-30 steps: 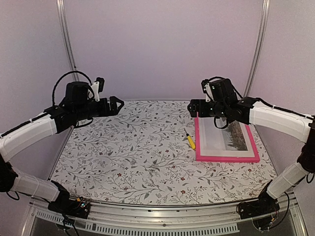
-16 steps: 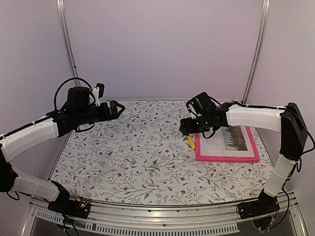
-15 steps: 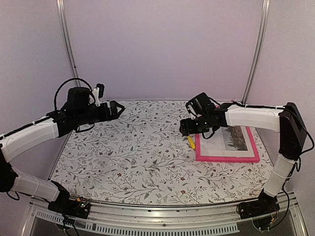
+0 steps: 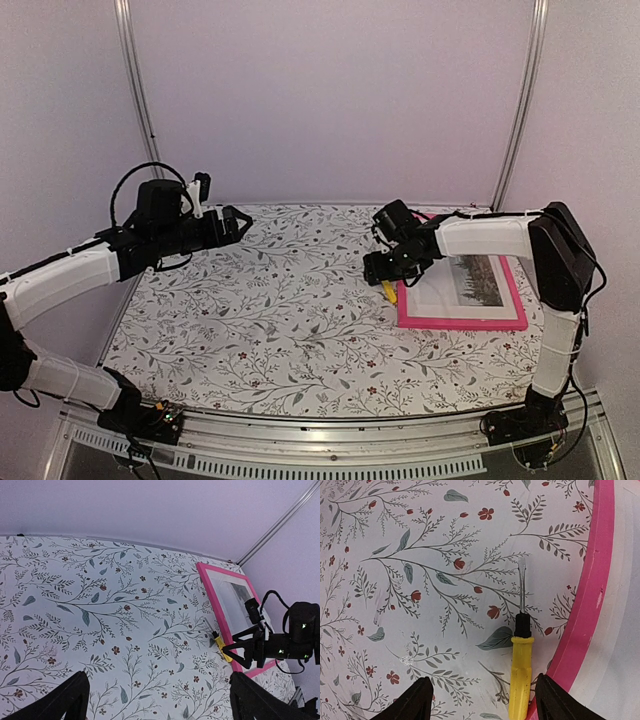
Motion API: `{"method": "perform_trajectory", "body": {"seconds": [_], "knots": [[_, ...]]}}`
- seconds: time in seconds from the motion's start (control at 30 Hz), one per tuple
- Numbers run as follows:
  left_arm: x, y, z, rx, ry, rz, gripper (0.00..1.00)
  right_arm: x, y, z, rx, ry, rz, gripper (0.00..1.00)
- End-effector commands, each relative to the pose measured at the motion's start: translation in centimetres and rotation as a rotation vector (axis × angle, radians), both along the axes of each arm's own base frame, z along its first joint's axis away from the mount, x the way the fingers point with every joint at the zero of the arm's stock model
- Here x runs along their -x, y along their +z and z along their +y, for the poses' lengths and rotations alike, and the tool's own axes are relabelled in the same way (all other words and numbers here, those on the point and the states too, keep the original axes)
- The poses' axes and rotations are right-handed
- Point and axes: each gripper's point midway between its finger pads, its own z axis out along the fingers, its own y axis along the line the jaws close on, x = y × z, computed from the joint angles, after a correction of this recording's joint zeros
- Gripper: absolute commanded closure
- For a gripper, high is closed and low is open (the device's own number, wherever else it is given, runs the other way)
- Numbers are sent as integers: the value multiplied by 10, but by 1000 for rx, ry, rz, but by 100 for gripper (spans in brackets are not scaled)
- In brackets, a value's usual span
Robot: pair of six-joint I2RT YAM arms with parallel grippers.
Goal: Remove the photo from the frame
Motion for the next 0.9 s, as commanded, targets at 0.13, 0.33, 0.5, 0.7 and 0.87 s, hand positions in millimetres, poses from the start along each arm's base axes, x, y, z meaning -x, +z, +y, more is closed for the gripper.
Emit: {"method": "perform_trajectory", "body": {"seconds": [0.13,0.33,0.5,0.7,0.87], "knots": [[-7,7,2,28,13,-10,1,-6,-25,-5,80,6,58,28],[-9,8,0,44,8,5,1,0,-44,-19,152,-29,98,33],[-7,7,-5,58,-23,21,1,6,-54,-18,145,-37,150,40],[-5,2,-15,65,-75,58,1,16,-64,-16,148,-59,204,51],[-4,-2,-16,59,-93,79,1,24,-75,-13,185,-82,228,64]]}}
